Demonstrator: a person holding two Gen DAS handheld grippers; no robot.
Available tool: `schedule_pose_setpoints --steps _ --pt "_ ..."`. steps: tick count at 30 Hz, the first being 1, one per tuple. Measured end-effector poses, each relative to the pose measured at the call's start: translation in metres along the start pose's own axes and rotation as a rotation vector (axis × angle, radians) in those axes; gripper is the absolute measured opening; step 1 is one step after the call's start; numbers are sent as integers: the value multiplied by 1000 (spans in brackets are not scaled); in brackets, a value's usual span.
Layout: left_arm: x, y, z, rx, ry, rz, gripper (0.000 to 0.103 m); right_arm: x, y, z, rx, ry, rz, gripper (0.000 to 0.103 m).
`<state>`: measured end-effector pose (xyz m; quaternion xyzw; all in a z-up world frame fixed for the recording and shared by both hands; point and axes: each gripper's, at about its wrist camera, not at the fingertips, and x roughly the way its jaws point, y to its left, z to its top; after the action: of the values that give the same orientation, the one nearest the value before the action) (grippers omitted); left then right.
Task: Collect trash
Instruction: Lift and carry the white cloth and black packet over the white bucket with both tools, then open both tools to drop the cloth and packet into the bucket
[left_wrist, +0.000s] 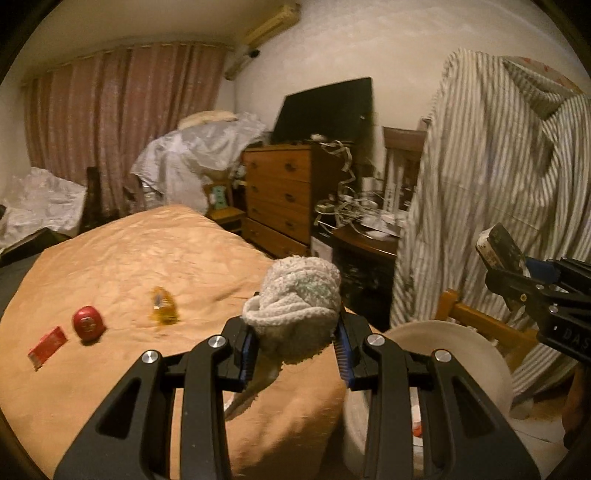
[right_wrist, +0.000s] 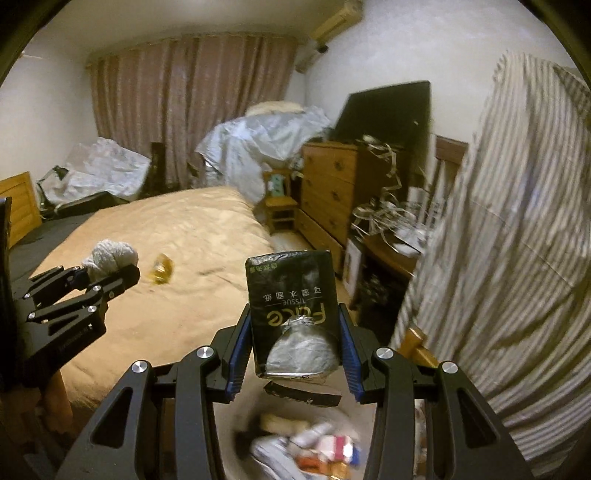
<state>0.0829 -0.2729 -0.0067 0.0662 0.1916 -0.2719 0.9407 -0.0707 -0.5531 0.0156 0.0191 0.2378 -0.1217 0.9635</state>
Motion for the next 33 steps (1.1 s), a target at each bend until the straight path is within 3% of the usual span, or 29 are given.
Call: schedule_pose_setpoints --steps 11,16,27,33 --pt "37 -52 -8 47 90 -76 34 26 -83 -17 54 140 -22 44" --pt "52 -68 -11 71 144 -112 34 47 -98 -19 76 232 11 44" --pt "107 -102 -23 153 408 -264 34 105 -108 -43 97 492 99 44" --pt "122 -104 -35 168 476 -287 34 119 -109 -54 117 533 124 44"
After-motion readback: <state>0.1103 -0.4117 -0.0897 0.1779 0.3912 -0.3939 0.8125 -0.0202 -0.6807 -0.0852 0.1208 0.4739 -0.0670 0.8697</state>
